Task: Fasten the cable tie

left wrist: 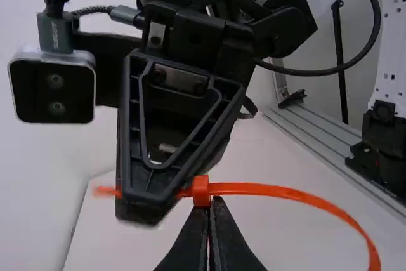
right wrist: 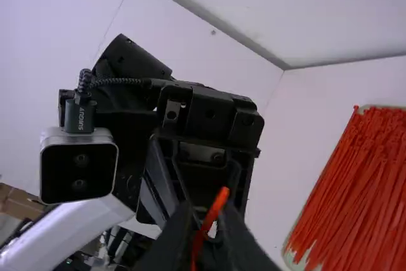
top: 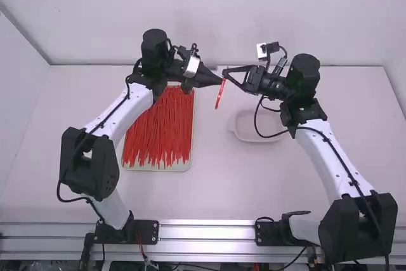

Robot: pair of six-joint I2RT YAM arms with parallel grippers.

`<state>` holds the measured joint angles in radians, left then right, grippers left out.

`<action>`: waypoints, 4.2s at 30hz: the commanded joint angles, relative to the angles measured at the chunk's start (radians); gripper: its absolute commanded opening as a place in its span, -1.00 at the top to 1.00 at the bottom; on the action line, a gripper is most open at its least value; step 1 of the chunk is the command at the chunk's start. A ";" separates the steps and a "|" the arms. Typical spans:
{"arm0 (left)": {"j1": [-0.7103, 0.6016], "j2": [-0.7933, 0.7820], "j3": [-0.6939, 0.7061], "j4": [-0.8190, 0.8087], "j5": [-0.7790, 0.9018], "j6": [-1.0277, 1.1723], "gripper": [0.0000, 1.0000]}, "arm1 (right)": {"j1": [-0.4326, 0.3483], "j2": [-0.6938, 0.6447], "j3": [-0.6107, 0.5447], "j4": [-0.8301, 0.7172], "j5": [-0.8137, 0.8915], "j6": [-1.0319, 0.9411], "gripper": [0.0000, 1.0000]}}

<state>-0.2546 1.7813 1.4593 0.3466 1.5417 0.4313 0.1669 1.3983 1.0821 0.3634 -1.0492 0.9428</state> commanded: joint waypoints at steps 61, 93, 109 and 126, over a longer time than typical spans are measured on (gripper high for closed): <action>-0.060 0.001 -0.226 -0.017 0.014 0.011 0.97 | -0.123 0.002 0.150 0.127 0.070 0.208 1.00; -0.024 0.001 -0.221 0.220 -0.077 -0.208 0.97 | -0.112 0.002 0.168 -0.073 -0.100 -0.186 -0.97; 0.045 0.001 -0.207 0.347 -0.095 -0.341 0.97 | -0.086 0.002 0.167 -0.336 -0.155 -0.520 -0.97; 0.030 0.001 -0.206 0.731 -0.118 -0.625 0.96 | -0.020 0.002 0.167 -0.352 -0.093 -0.477 -0.57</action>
<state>-0.2169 1.7809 1.2278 1.0679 1.4300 -0.1444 0.1303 1.4117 1.2255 0.0078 -1.1687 0.4484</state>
